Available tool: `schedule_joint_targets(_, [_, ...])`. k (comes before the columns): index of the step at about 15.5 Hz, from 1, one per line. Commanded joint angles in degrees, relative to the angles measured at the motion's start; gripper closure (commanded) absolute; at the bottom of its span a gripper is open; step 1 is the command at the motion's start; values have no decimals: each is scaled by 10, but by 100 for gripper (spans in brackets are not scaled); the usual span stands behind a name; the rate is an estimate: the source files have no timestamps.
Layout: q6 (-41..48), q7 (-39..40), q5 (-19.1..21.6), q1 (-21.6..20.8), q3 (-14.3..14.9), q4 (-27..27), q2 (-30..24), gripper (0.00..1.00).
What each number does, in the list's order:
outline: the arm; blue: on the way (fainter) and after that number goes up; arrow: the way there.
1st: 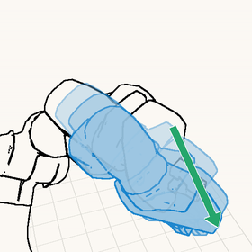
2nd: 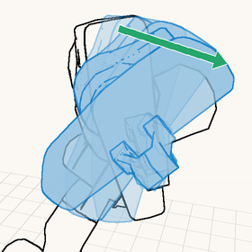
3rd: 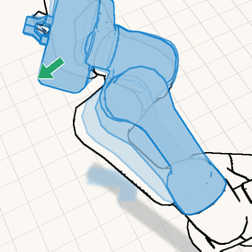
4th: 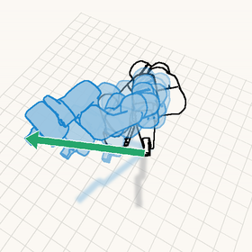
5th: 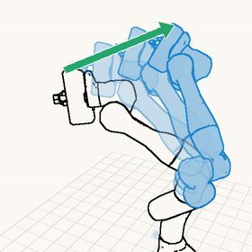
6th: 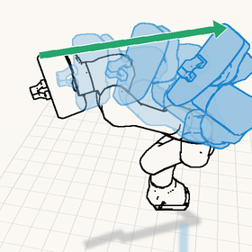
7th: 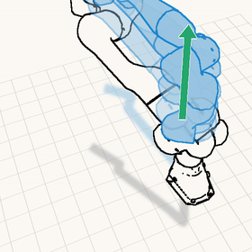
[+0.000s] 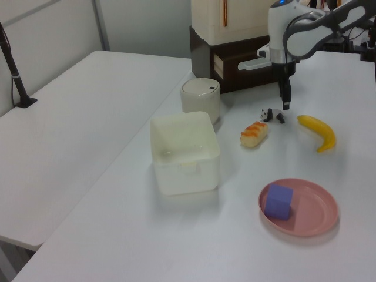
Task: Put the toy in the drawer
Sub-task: 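Move the open gripper down over the panda figurine, then close the gripper on the panda figurine and lift it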
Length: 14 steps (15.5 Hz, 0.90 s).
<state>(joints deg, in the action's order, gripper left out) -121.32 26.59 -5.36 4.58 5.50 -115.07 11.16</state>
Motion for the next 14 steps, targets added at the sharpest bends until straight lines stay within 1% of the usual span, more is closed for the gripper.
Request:
schedule_joint_targets(1, [-38,3,-7,-7,0,-3,20,16])
schedule_joint_targets(2, [-46,3,-7,-7,0,-3,25,18])
schedule_joint_targets(3, [-58,0,-6,-9,-1,-3,35,23])
schedule_joint_targets(4, [-70,-5,-6,-9,-1,-3,40,25])
schedule_joint_targets(5, [-81,-14,-6,-11,-1,-3,45,31])
schedule_joint_targets(9, [-88,-27,-6,-10,-8,-2,46,69])
schedule_joint_targets(10, [-87,-27,-6,-10,-9,2,45,76])
schedule_joint_targets(12, [-80,-27,-7,-12,-9,5,42,82])
schedule_joint_targets(14, [-68,-29,-7,-23,-9,5,34,84])
